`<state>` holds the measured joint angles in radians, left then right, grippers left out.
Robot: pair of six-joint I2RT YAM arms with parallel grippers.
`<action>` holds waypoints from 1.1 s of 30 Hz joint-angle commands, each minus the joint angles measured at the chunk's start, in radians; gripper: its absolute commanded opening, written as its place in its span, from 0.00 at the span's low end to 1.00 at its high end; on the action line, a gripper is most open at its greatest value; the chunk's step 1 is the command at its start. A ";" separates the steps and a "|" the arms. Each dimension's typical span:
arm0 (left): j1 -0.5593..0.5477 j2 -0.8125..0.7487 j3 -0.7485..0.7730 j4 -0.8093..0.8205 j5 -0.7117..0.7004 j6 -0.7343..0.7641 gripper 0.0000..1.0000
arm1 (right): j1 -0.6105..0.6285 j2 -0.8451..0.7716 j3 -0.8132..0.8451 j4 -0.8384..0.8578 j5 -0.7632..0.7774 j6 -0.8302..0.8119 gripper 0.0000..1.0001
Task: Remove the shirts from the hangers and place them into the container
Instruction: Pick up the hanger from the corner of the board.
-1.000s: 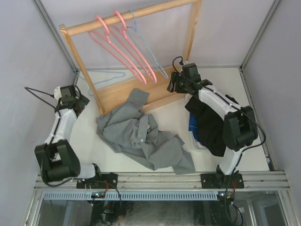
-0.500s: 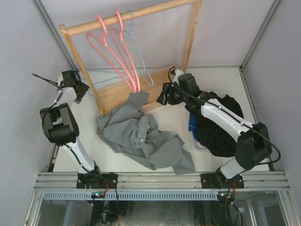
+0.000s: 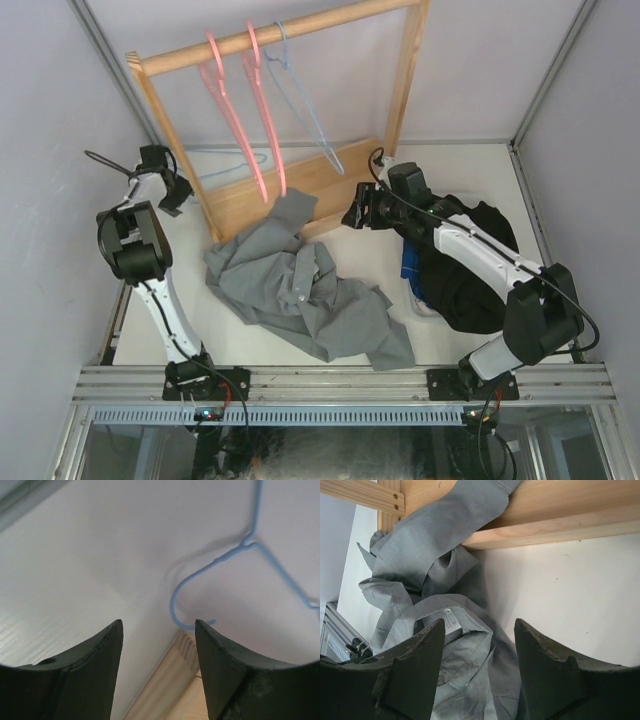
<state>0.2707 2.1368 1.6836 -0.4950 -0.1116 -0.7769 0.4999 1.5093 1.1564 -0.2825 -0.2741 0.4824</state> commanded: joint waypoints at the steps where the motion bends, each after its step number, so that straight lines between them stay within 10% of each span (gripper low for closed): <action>1: 0.005 0.033 0.058 -0.049 -0.033 0.008 0.64 | -0.024 -0.023 0.003 0.014 -0.031 0.020 0.57; 33: -0.011 0.336 0.536 -0.392 0.012 0.100 0.42 | -0.071 0.045 -0.015 0.020 -0.122 0.077 0.56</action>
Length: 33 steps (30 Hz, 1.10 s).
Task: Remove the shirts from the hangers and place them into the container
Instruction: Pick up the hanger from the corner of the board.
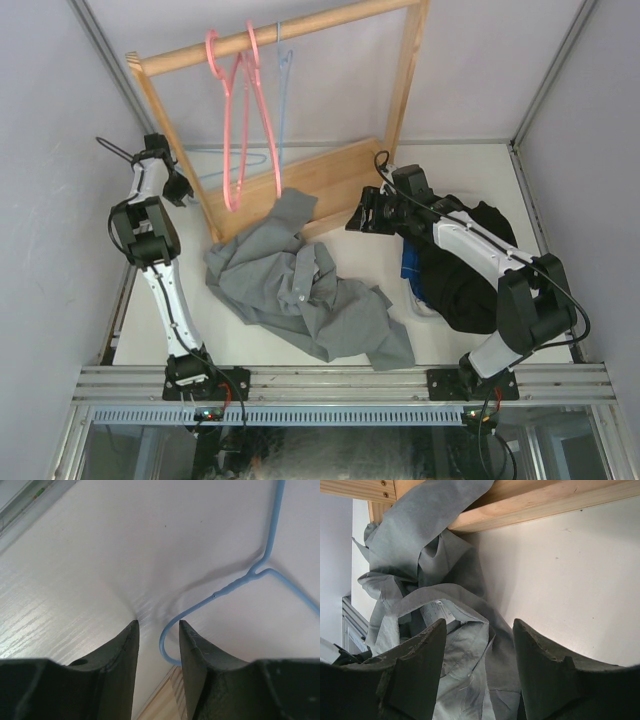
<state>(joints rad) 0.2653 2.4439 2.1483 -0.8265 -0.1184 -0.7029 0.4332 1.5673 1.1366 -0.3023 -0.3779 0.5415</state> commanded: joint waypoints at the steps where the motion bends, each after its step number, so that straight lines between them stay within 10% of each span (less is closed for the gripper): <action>1: -0.007 0.029 0.073 -0.064 0.016 0.047 0.41 | -0.004 -0.013 0.005 0.038 -0.018 0.019 0.56; 23: -0.047 0.098 0.200 -0.158 -0.072 0.203 0.29 | -0.015 0.005 0.003 0.043 -0.032 0.031 0.55; 33: -0.051 0.088 0.201 -0.116 -0.045 0.219 0.06 | -0.021 0.004 0.003 0.060 -0.048 0.050 0.55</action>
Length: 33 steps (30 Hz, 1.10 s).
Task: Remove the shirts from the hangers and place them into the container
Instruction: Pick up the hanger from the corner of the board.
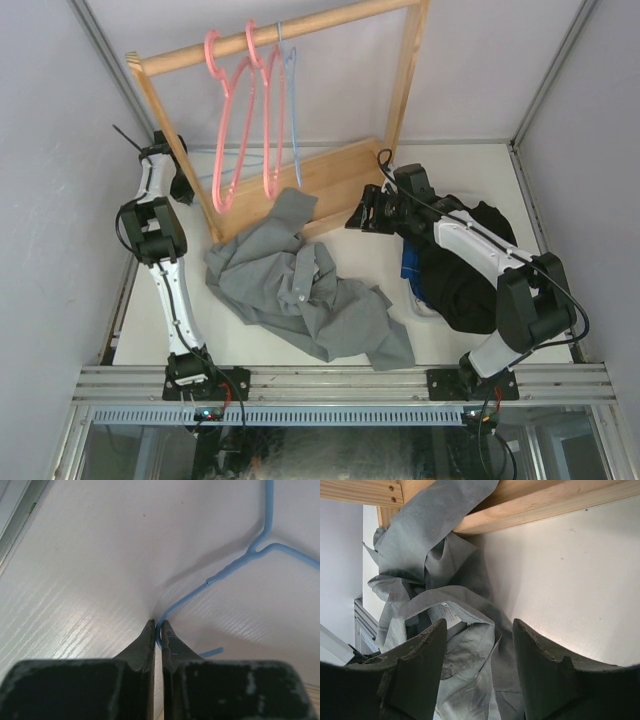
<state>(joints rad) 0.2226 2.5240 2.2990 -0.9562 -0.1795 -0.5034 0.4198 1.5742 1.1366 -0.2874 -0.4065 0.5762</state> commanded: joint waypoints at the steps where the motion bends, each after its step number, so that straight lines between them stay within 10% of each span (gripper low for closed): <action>1: -0.008 -0.005 0.034 0.034 0.029 0.015 0.05 | -0.010 -0.004 0.004 0.043 -0.020 0.016 0.55; 14: 0.001 -0.211 -0.020 0.265 0.163 -0.216 0.00 | -0.011 -0.026 0.004 0.011 -0.015 0.019 0.55; 33: 0.023 -0.728 -0.603 0.512 0.109 -0.220 0.00 | 0.037 -0.117 -0.033 -0.013 0.007 0.029 0.55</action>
<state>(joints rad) 0.2371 1.9549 1.7947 -0.5453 -0.0288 -0.7227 0.4374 1.5196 1.1084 -0.3111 -0.4126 0.5903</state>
